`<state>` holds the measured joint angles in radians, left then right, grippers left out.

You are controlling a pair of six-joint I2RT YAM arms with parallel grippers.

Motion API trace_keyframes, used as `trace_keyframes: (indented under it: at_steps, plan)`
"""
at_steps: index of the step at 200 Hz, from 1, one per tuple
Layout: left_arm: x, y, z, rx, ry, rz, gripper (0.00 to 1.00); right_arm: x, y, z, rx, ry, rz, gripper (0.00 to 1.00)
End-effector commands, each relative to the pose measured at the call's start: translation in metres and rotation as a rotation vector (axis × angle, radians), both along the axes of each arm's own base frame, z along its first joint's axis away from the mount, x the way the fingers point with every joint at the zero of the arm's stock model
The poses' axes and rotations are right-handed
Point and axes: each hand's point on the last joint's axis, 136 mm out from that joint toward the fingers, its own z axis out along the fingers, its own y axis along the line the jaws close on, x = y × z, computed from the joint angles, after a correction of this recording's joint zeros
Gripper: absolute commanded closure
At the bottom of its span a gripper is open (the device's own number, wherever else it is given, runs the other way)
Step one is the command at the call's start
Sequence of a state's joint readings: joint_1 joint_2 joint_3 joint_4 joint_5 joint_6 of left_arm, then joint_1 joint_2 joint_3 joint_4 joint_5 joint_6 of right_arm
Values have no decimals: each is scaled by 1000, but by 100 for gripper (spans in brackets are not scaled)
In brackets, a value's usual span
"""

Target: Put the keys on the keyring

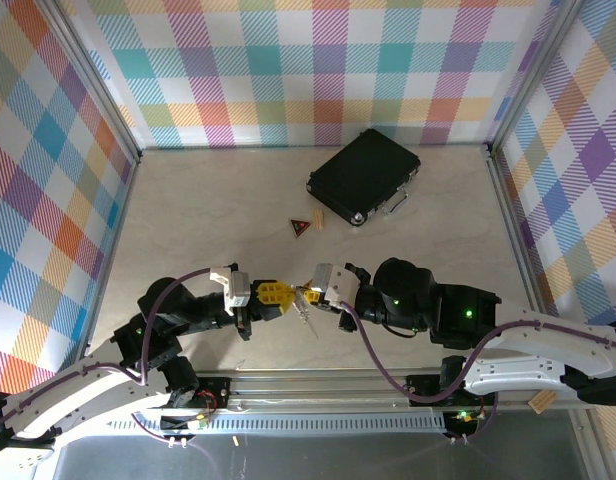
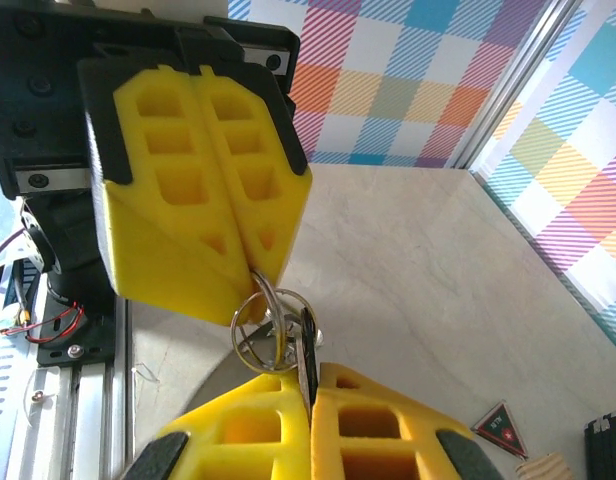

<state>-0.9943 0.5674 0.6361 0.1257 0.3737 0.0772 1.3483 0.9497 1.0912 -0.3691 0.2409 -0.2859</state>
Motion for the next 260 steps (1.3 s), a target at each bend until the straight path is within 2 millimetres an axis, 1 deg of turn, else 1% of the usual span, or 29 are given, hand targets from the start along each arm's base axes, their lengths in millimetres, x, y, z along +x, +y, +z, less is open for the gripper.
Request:
trace_keyframes:
  at_steps: [1, 33, 86, 109, 127, 165, 177, 184, 201, 219, 238, 248, 260]
  plan:
    - [0, 3, 9, -10, -40, 19, 100, -2, -4, 17, 41, -31, -1, 100]
    - [3, 5, 0, 30, -39, 44, 100, -1, -6, 19, 36, -47, -12, 100]
    - [8, 10, -14, 89, -41, 84, 100, 8, -11, 18, -10, -91, -69, 100]
    - [8, 9, -20, 115, -40, 80, 100, 13, -7, 15, -56, -122, -96, 100]
    - [12, 8, -29, 145, -29, 95, 100, 18, -3, 10, -102, -155, -125, 100]
    - [22, 12, -39, 141, -28, 161, 100, 27, 1, 13, -162, -155, -181, 100]
    - [25, 14, -42, 139, -29, 185, 100, 30, 4, 11, -196, -151, -195, 100]
    - [26, 15, -44, 137, -28, 190, 96, 32, 5, 10, -211, -152, -206, 100]
    - [25, 17, -44, 128, -28, 193, 80, 36, 8, 6, -247, -158, -229, 100]
    - [26, 21, -44, 120, -28, 209, 69, 40, 8, 5, -264, -157, -249, 100]
    - [28, 25, -44, 108, -24, 235, 59, 41, 8, 3, -281, -152, -260, 100]
    - [30, 28, -44, 99, -14, 250, 55, 43, 7, 4, -289, -152, -271, 100]
    - [31, 30, -44, 94, -2, 265, 51, 45, 7, -1, -316, -150, -284, 100]
